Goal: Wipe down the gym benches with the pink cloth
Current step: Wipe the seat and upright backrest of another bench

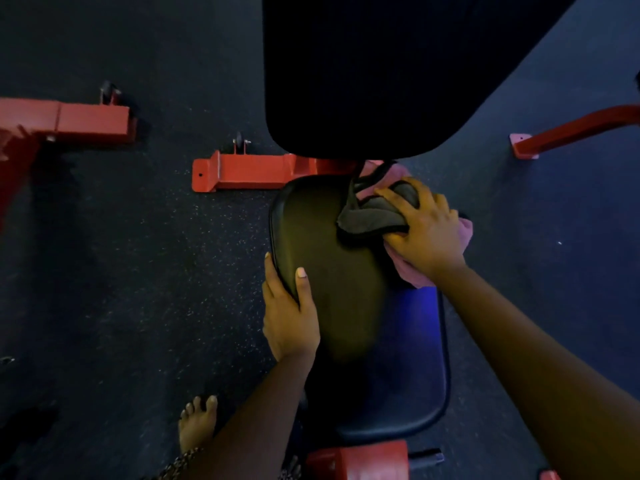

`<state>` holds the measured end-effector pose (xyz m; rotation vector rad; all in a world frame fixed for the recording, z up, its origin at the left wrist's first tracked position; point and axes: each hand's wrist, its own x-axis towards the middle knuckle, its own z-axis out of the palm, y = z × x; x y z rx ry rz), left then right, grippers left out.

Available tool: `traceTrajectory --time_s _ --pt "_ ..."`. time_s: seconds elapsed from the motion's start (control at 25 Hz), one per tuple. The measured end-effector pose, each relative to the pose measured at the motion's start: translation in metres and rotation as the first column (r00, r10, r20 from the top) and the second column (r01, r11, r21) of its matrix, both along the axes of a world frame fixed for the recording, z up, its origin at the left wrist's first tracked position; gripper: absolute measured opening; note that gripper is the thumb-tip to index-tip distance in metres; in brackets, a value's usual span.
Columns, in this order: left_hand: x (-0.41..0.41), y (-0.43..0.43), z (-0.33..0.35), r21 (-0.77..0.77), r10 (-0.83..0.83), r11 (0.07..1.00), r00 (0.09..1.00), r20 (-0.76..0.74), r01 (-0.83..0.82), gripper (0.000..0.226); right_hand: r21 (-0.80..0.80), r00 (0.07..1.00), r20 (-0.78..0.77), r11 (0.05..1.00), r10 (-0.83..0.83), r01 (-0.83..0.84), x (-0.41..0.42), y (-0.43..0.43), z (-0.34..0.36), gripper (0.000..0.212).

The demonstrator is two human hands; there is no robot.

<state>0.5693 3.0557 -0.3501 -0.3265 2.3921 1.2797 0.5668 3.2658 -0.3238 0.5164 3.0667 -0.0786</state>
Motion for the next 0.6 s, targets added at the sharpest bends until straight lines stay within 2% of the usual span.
traceTrajectory --time_s 0.16,0.24,0.32,0.36,0.48,0.6 --pt "0.003 0.0 -0.001 0.016 0.0 1.0 1.0 0.003 0.0 0.059 -0.033 0.998 -0.029 0.998 -0.051 0.05 0.035 -0.046 -0.006 0.062" --pt "0.001 -0.004 0.002 0.125 0.005 0.992 1.0 0.027 -0.008 0.057 -0.03 0.997 -0.066 0.999 -0.038 0.036 0.068 -0.074 -0.006 0.063" --pt "-0.004 -0.013 0.005 0.276 -0.048 0.961 0.991 0.121 0.013 0.056 -0.067 1.0 -0.018 0.998 -0.02 0.019 0.099 -0.1 -0.004 0.062" --pt "-0.005 -0.022 0.013 0.31 -0.099 0.95 0.981 0.165 0.043 0.056 -0.115 0.999 0.038 0.993 -0.019 0.023 0.113 -0.113 0.002 0.061" --pt "-0.002 -0.066 0.07 0.272 -0.196 0.952 0.962 0.188 0.141 0.057 -0.301 0.982 0.178 0.946 -0.065 0.118 0.145 -0.142 0.039 0.058" --pt "0.004 -0.114 0.136 0.299 -0.221 0.942 0.953 0.205 0.155 0.054 -0.427 0.975 0.113 0.876 -0.193 0.223 0.165 -0.165 0.086 0.056"
